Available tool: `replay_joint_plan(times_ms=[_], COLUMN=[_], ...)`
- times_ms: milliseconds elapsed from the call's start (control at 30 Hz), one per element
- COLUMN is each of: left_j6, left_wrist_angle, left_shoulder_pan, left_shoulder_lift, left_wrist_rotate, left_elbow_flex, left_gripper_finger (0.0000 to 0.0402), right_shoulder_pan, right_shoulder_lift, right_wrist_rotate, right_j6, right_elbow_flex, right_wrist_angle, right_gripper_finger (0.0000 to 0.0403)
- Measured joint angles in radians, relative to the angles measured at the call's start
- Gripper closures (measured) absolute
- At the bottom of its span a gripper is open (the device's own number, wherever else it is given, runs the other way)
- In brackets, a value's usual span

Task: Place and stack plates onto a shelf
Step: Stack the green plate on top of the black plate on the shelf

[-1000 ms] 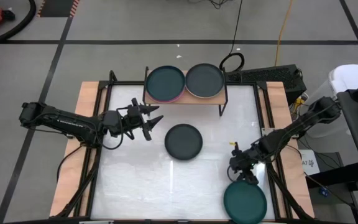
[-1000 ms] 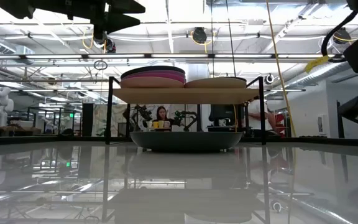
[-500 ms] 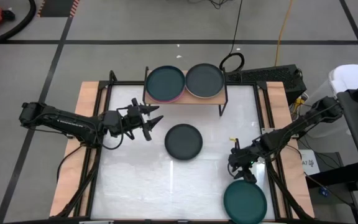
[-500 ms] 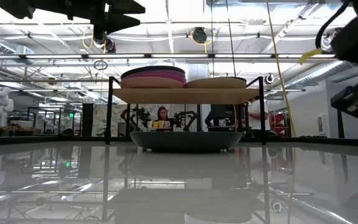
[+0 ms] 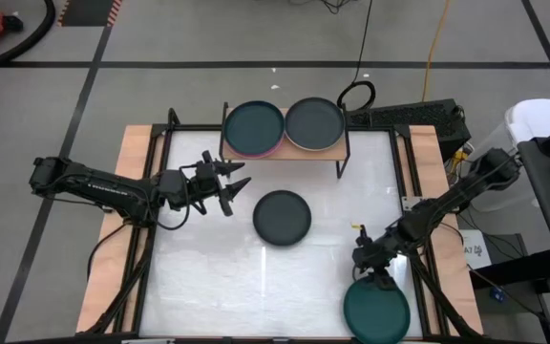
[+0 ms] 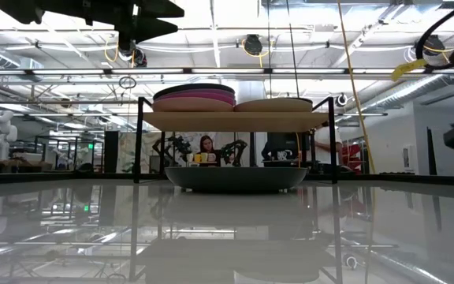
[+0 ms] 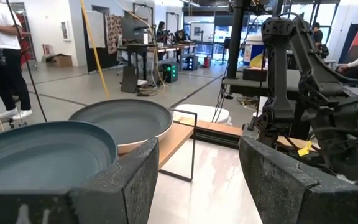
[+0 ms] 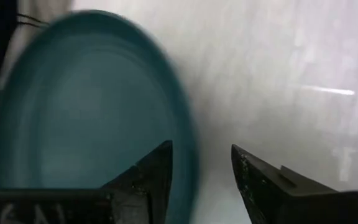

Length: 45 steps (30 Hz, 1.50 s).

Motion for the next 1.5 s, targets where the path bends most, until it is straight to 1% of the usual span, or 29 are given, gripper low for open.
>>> replay_joint_plan(times_ms=[100,167,233,300,333,367,467,533,600,633,700,767,833,900,967,1000,1033,1100,1167,1200,1233,1267,1333,1400,1500], left_j6=[0.002,0.002,0.002,0.002,0.001,0.001,0.001,0.001,0.001,0.001,-0.005,-0.013,-0.023,-0.032,-0.034,-0.035,-0.034,-0.034,-0.034,-0.031,-0.029,-0.027,-0.026,-0.024,-0.024], left_wrist_angle=[0.000,0.000,0.000,-0.001,-0.001,-0.001,-0.001,-0.002,-0.003,-0.003,-0.007,-0.014,-0.024,-0.035,-0.041,-0.042,-0.044,-0.050,-0.052,-0.053,-0.053,-0.053,-0.053,-0.053,-0.054], left_shoulder_pan=[0.000,0.000,0.000,0.000,0.000,0.000,0.000,0.000,0.004,0.007,0.015,0.022,0.029,0.035,0.038,0.038,0.039,0.039,0.039,0.038,0.038,0.039,0.041,0.048,0.060], left_shoulder_lift=[0.000,0.000,0.000,0.000,0.000,0.000,0.000,0.000,0.000,0.000,0.000,0.000,0.000,0.000,0.000,0.000,0.000,0.000,0.000,0.000,0.000,0.000,0.000,0.000,0.000], left_wrist_rotate=[0.000,0.000,0.000,0.000,0.000,0.000,0.000,0.000,0.000,0.000,-0.001,-0.001,-0.001,-0.001,-0.001,-0.001,-0.001,-0.001,-0.001,-0.001,-0.001,-0.001,-0.001,-0.001,-0.001], left_elbow_flex=[0.000,0.000,0.000,0.000,0.000,0.000,0.000,0.000,0.000,0.000,0.000,0.000,0.000,0.000,0.000,0.000,0.000,0.000,0.000,0.000,0.000,0.000,0.000,0.000,0.000], left_gripper_finger=[0.0174,0.0174,0.0174,0.0174,0.0174,0.0174,0.0174,0.0174,0.0174,0.0174,0.0174,0.0174,0.0174,0.0174,0.0174,0.0174,0.0174,0.0174,0.0174,0.0174,0.0174,0.0174,0.0174,0.0174,0.0174], right_shoulder_pan=[0.000,-0.003,-0.009,-0.019,-0.025,-0.032,-0.066,-0.099,-0.138,-0.159,-0.208,-0.260,-0.309,-0.358,-0.410,-0.437,-0.467,-0.528,-0.595,-0.628,-0.661,-0.695,-0.763,-0.829,-0.918], right_shoulder_lift=[0.021,0.026,0.022,0.000,-0.016,-0.035,-0.103,-0.160,-0.219,-0.249,-0.308,-0.358,-0.397,-0.422,-0.435,-0.437,-0.437,-0.434,-0.426,-0.423,-0.422,-0.421,-0.407,-0.379,-0.299], right_wrist_rotate=[0.032,0.035,0.035,0.036,0.032,0.033,0.049,0.089,0.137,0.179,0.296,0.465,0.663,0.852,1.011,1.058,1.081,1.070,1.020,0.997,0.985,0.981,0.970,0.929,0.870], right_j6=[-0.001,-0.006,-0.020,-0.028,-0.032,-0.038,-0.051,-0.069,-0.121,-0.154,-0.234,-0.330,-0.435,-0.553,-0.680,-0.748,-0.817,-0.937,-1.010,-1.034,-1.049,-1.057,-1.056,-1.035,-1.014], right_elbow_flex=[0.000,0.001,0.001,0.001,0.001,0.001,0.000,0.000,0.000,0.000,0.000,0.000,0.000,0.000,0.000,0.000,0.000,0.000,0.001,0.005,0.019,0.044,0.110,0.194,0.350], right_wrist_angle=[-0.029,-0.048,-0.069,-0.087,-0.095,-0.101,-0.119,-0.119,-0.118,-0.118,-0.114,-0.088,-0.019,0.124,0.336,0.465,0.594,0.854,1.066,1.134,1.159,1.153,1.073,0.927,0.675], right_gripper_finger=[0.0269,0.0289,0.0322,0.0367,0.0384,0.0392,0.0393,0.0398,0.0400,0.0400,0.0401,0.0401,0.0401,0.0401,0.0402,0.0402,0.0402,0.0402,0.0402,0.0402,0.0402,0.0402,0.0402,0.0402,0.0402])
